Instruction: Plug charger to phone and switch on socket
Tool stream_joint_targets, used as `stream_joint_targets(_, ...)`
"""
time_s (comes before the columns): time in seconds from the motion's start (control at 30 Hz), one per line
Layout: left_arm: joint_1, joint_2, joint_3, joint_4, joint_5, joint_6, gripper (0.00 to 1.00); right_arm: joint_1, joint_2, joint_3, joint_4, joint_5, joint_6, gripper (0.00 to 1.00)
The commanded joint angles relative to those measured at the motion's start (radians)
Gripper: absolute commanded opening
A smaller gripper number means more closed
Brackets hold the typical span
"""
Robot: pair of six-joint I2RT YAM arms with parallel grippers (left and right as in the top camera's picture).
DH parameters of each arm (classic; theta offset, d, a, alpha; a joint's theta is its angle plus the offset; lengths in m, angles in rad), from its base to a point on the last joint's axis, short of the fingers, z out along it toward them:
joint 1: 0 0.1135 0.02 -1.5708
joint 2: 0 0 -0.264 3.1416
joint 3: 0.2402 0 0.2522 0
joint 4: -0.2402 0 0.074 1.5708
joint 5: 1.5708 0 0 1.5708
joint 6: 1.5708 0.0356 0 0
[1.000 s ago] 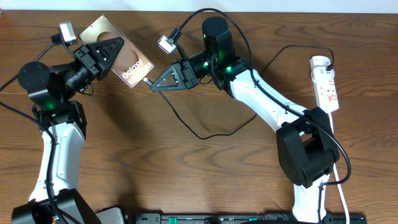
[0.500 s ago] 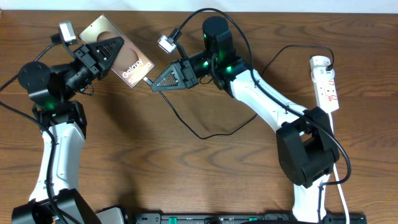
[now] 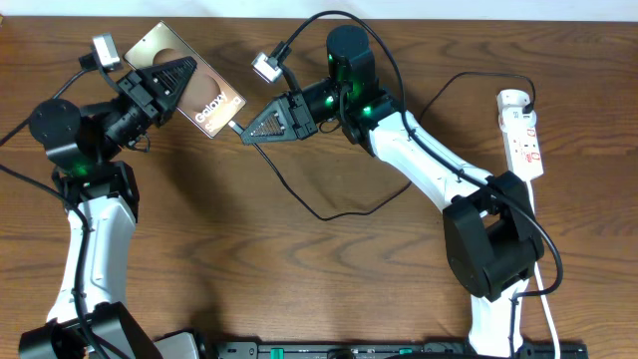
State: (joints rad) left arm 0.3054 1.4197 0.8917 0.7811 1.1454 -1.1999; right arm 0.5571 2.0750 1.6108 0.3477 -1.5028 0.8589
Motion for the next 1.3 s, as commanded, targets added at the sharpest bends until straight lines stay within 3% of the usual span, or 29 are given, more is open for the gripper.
stream_joint_targets(0.0,-0.017,-0.002,0.007,0.006,0.053,0.021,0.07,0.000,-0.001,0.018,0.008,0.079,0.008,0.01)
stream_joint_targets(0.27,-0.016,-0.001,0.007,-0.026,-0.027,-0.002,0.07,-0.001,-0.001,0.018,0.008,0.047,0.008,0.01)
stream_joint_targets(1.27,0.022,-0.001,0.007,-0.024,-0.032,-0.100,0.07,-0.010,0.000,0.018,0.007,0.030,-0.011,0.01)
